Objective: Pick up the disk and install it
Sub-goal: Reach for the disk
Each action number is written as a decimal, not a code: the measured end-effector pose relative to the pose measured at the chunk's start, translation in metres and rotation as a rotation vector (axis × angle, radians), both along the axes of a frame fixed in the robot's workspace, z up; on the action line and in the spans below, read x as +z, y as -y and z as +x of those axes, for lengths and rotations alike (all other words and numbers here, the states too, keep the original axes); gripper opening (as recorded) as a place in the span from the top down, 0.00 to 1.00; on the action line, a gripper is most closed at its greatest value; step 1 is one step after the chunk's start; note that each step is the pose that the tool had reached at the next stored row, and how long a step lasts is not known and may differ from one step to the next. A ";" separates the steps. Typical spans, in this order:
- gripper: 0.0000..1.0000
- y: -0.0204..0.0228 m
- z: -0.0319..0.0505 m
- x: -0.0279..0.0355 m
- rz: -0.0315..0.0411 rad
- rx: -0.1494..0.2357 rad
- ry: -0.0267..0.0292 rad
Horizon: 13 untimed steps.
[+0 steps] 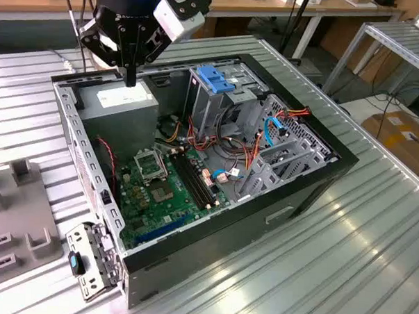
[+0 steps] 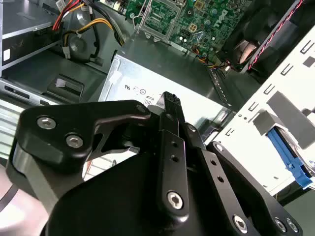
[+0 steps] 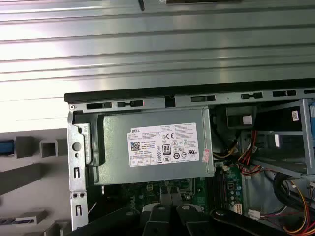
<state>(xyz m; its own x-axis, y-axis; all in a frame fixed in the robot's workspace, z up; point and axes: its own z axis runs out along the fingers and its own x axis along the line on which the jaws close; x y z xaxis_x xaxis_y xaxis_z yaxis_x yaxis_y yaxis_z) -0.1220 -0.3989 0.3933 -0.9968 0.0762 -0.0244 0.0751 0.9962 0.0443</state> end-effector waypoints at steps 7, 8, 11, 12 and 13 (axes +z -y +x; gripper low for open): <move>0.89 0.0000 0.0000 0.0000 0.0000 0.000 0.0000; 0.89 0.0000 0.0000 0.0000 0.0000 0.000 0.0000; 0.89 0.0000 0.0000 0.0000 0.0001 0.000 0.0000; 0.89 0.0000 0.0000 0.0000 0.0001 0.000 0.0001; 0.89 0.0000 -0.0001 0.0000 0.0000 0.000 0.0001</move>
<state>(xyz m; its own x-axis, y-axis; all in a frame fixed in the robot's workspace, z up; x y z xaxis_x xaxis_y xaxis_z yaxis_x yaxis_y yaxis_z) -0.1221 -0.3989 0.3933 -0.9968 0.0762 -0.0245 0.0751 0.9962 0.0444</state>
